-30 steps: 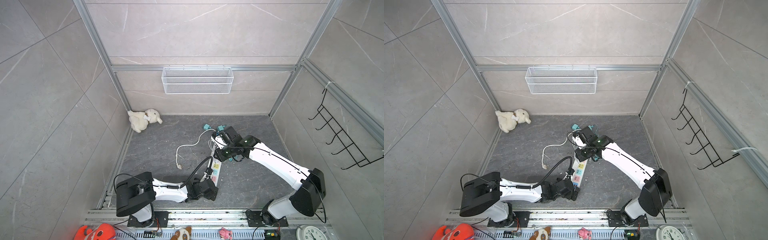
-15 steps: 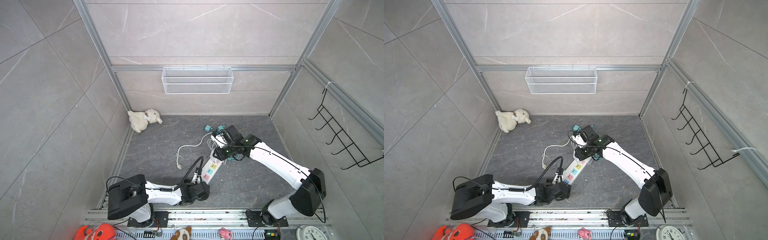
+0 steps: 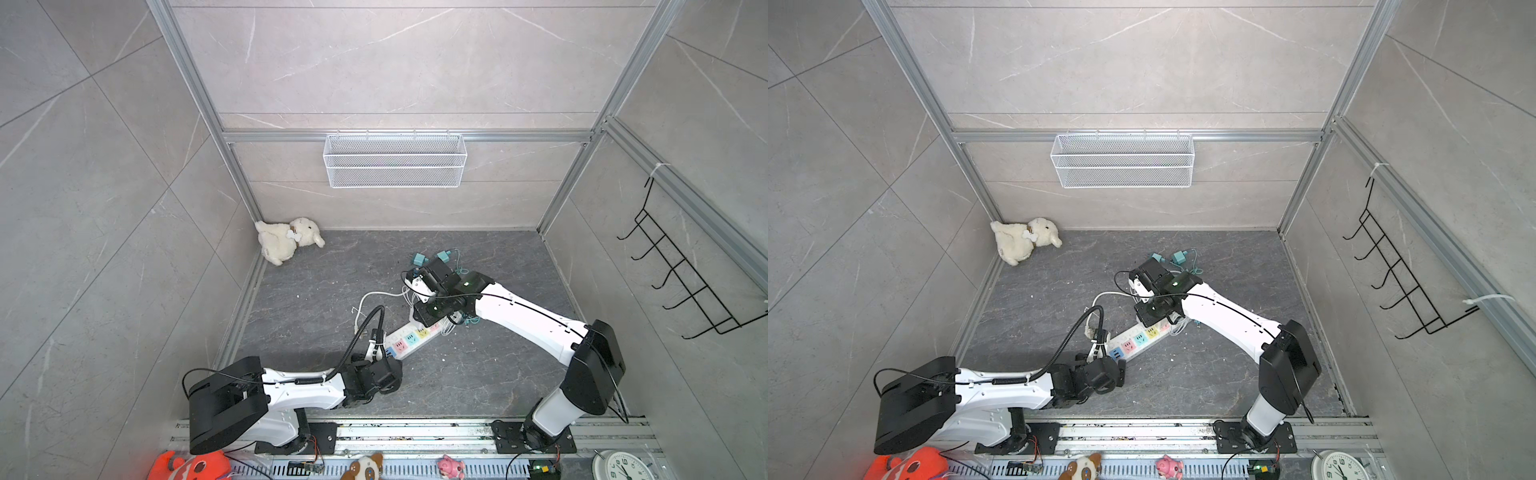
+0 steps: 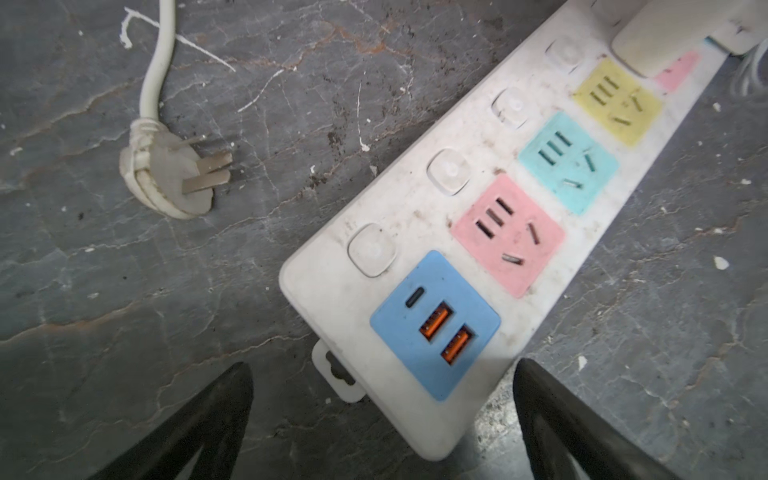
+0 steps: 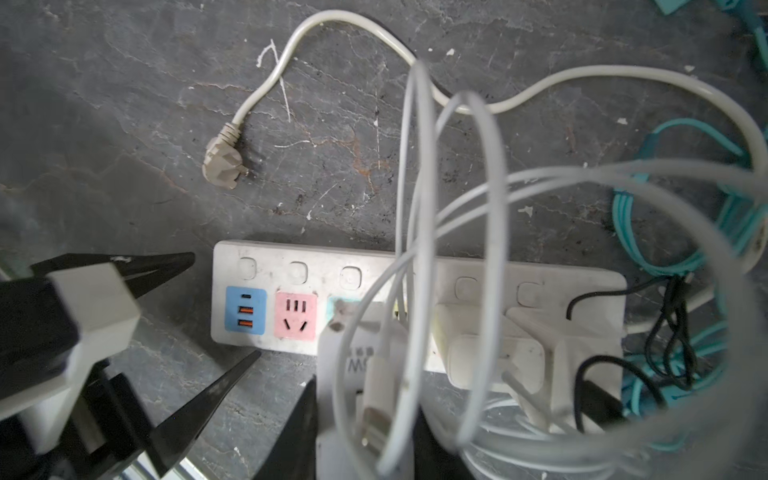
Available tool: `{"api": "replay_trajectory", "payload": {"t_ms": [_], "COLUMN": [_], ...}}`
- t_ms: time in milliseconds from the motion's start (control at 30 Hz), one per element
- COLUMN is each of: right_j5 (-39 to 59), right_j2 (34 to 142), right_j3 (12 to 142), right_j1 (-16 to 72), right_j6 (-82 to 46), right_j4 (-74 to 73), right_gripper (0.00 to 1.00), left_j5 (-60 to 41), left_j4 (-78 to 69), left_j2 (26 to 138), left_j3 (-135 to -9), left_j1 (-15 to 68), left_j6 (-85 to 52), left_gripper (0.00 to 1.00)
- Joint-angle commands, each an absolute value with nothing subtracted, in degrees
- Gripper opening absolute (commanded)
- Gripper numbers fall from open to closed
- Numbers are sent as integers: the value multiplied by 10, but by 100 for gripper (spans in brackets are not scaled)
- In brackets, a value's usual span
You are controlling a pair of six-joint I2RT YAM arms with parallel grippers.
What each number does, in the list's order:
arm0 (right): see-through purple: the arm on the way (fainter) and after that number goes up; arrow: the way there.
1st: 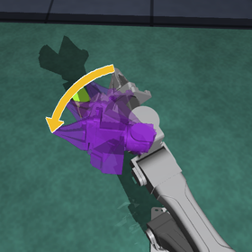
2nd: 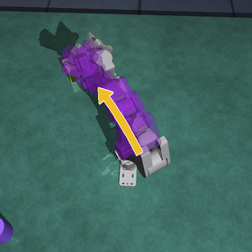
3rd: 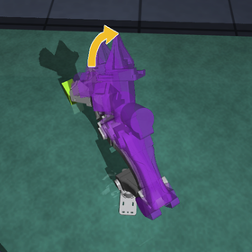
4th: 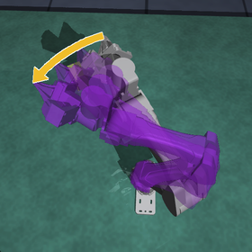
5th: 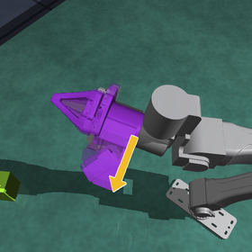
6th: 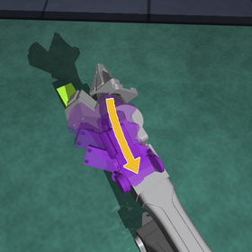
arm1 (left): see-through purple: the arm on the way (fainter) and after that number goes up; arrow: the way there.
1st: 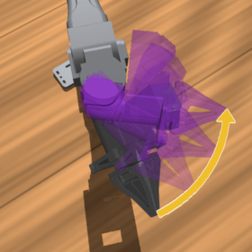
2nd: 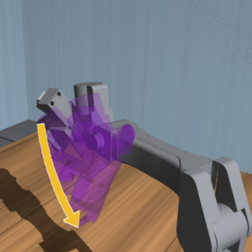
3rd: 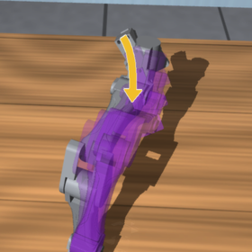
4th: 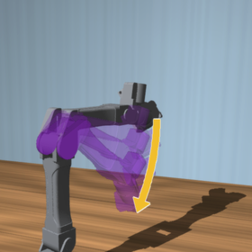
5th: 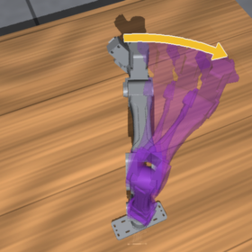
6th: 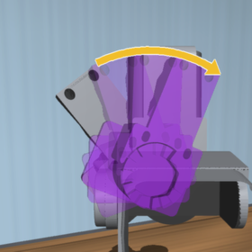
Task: Insert the plug
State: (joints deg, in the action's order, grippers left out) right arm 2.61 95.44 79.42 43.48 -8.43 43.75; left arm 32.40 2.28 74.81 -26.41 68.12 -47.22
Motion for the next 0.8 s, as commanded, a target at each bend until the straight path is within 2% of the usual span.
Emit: {"api": "replay_trajectory", "payload": {"t_ms": [0,233,767], "right_j5": [-22,-66,-57], "right_j2": [965,972,978], "right_j3": [797,770,714], "right_j1": [444,454,455], "right_j6": [-120,-136,-117], "right_j4": [420,386,317], "right_gripper": [13,12,11], "left_j5": [332,317,345], "left_j4": [30,30,10], "left_j2": [730,693,664], "left_j3": [-275,-272,-253], "left_j1": [679,680,685], "left_j6": [-443,-435,-428], "left_gripper": [100,100,100]}}
